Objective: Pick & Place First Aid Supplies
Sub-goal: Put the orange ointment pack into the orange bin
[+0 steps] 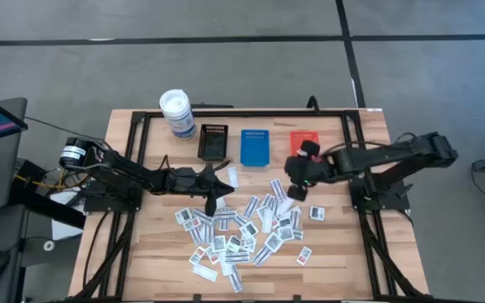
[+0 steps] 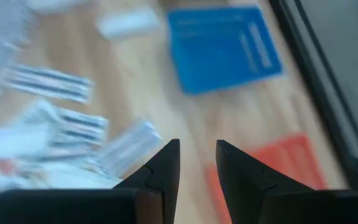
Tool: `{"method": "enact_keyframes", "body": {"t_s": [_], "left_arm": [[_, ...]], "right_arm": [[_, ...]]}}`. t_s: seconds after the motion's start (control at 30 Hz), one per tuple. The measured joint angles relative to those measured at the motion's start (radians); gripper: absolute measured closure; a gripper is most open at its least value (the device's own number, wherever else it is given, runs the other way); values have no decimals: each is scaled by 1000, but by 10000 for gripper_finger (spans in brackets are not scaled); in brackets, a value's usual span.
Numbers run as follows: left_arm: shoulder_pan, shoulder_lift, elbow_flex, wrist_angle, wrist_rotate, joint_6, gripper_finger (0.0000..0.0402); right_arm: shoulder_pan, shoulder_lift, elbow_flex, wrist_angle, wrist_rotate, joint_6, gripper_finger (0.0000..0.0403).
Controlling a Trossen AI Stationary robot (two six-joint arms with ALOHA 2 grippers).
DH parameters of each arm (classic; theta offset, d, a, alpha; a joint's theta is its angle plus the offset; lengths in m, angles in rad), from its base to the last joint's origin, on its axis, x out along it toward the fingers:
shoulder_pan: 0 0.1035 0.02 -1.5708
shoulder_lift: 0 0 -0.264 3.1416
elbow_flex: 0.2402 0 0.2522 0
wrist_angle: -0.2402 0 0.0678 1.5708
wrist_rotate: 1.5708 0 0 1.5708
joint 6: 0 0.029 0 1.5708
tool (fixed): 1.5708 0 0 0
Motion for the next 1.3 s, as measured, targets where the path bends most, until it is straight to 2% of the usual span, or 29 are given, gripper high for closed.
{"method": "enact_keyframes", "body": {"t_s": [0.13,0.23,0.37,0.5,0.77,0.9,1.07,1.3], "left_arm": [[0,0,0,0,0,0,376],[0,0,0,0,0,0,376],[0,0,0,1,0,0,376],[0,0,0,3,0,0,376],[0,0,0,5,0,0,376],[0,0,0,5,0,0,376],[0,0,0,5,0,0,376],[0,0,0,3,0,0,376]], "right_arm": [[57,-80,-194,290,-132,5,305],[90,-88,-321,502,-241,63,305],[122,-48,-401,600,-242,169,305],[142,32,-412,620,-240,202,305],[178,253,-411,859,-304,236,305],[182,331,-400,883,-317,272,305],[193,393,-367,887,-308,254,305],[207,424,-347,884,-224,150,305]]}}
